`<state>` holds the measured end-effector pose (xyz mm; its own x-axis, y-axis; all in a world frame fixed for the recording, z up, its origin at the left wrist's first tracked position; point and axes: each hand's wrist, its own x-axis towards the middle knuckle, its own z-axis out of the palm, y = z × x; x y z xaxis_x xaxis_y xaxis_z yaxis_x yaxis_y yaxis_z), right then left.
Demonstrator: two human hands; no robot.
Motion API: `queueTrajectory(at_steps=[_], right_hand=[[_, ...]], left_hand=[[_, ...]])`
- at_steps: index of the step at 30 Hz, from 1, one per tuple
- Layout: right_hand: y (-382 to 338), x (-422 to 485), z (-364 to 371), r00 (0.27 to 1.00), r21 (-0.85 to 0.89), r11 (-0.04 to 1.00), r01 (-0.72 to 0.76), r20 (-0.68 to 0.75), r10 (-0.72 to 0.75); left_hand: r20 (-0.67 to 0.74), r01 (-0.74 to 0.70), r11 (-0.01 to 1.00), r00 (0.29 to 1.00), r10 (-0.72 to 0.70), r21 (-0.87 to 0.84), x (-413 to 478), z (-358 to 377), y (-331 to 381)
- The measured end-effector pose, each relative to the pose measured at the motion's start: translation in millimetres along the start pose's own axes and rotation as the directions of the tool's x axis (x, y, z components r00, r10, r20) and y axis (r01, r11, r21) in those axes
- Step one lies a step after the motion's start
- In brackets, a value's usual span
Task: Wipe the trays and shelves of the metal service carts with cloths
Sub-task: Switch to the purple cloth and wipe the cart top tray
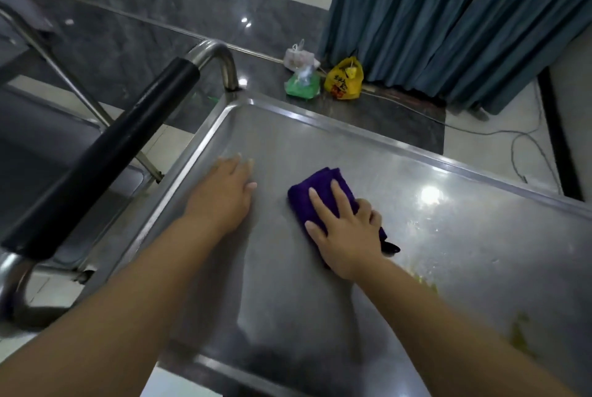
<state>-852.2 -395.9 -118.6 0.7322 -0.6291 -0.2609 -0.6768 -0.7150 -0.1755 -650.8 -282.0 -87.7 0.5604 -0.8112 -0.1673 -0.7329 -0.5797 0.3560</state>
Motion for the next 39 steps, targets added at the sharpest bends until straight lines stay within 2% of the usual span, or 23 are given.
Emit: queueTrajectory(at_steps=[3, 4, 6, 8, 10, 12, 14, 15, 16, 17, 19, 21, 22, 23, 25, 27, 29, 30, 31, 33, 35, 37, 39], right_hand=[[15.7, 8.8, -6.5, 1.0, 0.008, 1.0, -0.001, 0.007, 0.001], [23.9, 18.4, -10.4, 0.998, 0.012, 0.998, -0.06, -0.015, 0.061], [39.8, 45.9, -24.1, 0.96, 0.081, 0.959, -0.27, -0.055, 0.275], [43.3, 76.9, -36.1, 0.865, 0.187, 0.857, -0.479, -0.061, 0.497], [27.0, 98.3, -39.3, 0.813, 0.186, 0.806, -0.562, -0.051, 0.579], [1.8, 110.2, -36.2, 0.895, 0.147, 0.889, -0.433, -0.046, 0.443], [-13.3, 112.0, -30.4, 0.989, 0.054, 0.987, -0.148, -0.02, 0.15], [-11.1, 114.2, -31.1, 0.999, 0.012, 0.999, -0.036, 0.005, 0.036], [-2.3, 118.7, -34.6, 1.0, -0.012, 1.0, 0.014, 0.021, -0.013], [10.1, 124.0, -38.7, 1.0, -0.019, 1.0, -0.008, 0.023, 0.008], [35.3, 134.4, -46.1, 0.975, 0.046, 0.974, -0.223, -0.005, 0.223], [44.8, 144.7, -49.8, 0.865, 0.176, 0.856, -0.487, -0.042, 0.501], [39.3, 148.8, -50.0, 0.82, 0.199, 0.811, -0.551, -0.055, 0.57], [28.2, 151.2, -49.3, 0.812, 0.192, 0.806, -0.561, -0.065, 0.58], [1.6, 149.3, -43.9, 0.899, 0.146, 0.894, -0.424, -0.052, 0.434], [-18.8, 136.3, -33.8, 0.988, 0.038, 0.988, -0.15, -0.02, 0.151], [-15.8, 122.7, -30.6, 0.999, -0.038, 0.999, 0.034, 0.014, -0.034], [-5.0, 118.9, -32.8, 0.999, -0.05, 0.998, 0.044, 0.013, -0.044], [10.2, 115.7, -36.2, 1.0, -0.049, 0.999, -0.006, -0.003, 0.006], [49.3, 108.3, -43.4, 0.961, 0.024, 0.962, -0.271, -0.039, 0.272], [78.7, 99.3, -48.5, 0.834, 0.136, 0.833, -0.537, -0.066, 0.548], [79.9, 93.0, -44.7, 0.756, 0.141, 0.759, -0.635, -0.087, 0.649], [63.7, 89.0, -38.4, 0.78, 0.13, 0.783, -0.609, -0.081, 0.62]], left_hand=[[0.101, -0.011, 0.999, 0.995, 0.007, 0.035, 20.5, 7.4, -0.1], [0.111, -0.014, 0.998, 0.994, 0.008, 0.054, 22.7, 10.6, -0.8], [0.075, -0.027, 0.998, 0.997, 0.023, 0.058, 23.7, 15.7, -0.1], [0.024, -0.036, 0.998, 0.999, 0.035, 0.046, 24.5, 17.5, 3.0], [-0.003, -0.034, 0.998, 0.999, 0.034, 0.052, 26.8, 17.4, 5.3], [-0.002, -0.032, 0.997, 0.999, 0.032, 0.072, 29.3, 15.8, 4.8], [-0.005, -0.048, 0.996, 0.999, 0.049, 0.08, 28.8, 15.2, 0.9], [-0.015, -0.06, 0.995, 0.998, 0.062, 0.077, 28.4, 15.4, -1.7], [-0.022, -0.072, 0.995, 0.997, 0.074, 0.073, 28.5, 15.9, -3.9], [-0.019, -0.081, 0.994, 0.996, 0.082, 0.07, 28.6, 16.8, -5.6], [0.01, -0.078, 0.995, 0.997, 0.078, 0.067, 30.8, 18.1, -6.9], [0.015, -0.077, 0.995, 0.997, 0.076, 0.067, 32.8, 19.8, -6.4], [0.005, -0.083, 0.993, 0.997, 0.083, 0.078, 33.0, 20.4, -5.9], [-0.005, -0.088, 0.991, 0.996, 0.089, 0.097, 32.8, 20.4, -5.0], [-0.014, -0.09, 0.988, 0.996, 0.092, 0.124, 31.3, 19.8, -4.0], [-0.011, -0.081, 0.988, 0.996, 0.084, 0.131, 28.8, 18.1, -3.8], [-0.019, -0.075, 0.989, 0.997, 0.078, 0.131, 26.5, 17.4, -4.1], [-0.029, -0.077, 0.99, 0.996, 0.081, 0.122, 26.0, 17.3, -4.8], [-0.033, -0.081, 0.99, 0.996, 0.086, 0.112, 26.2, 17.2, -5.4], [-0.011, -0.088, 0.991, 0.996, 0.09, 0.104, 27.3, 17.0, -5.4], [0.013, -0.083, 0.99, 0.997, 0.082, 0.115, 30.2, 17.1, -3.1], [0.041, -0.052, 0.988, 0.998, 0.046, 0.147, 32.6, 15.4, 2.9], [0.057, -0.003, 0.982, 0.998, -0.008, 0.189, 34.1, 11.5, 12.0]])
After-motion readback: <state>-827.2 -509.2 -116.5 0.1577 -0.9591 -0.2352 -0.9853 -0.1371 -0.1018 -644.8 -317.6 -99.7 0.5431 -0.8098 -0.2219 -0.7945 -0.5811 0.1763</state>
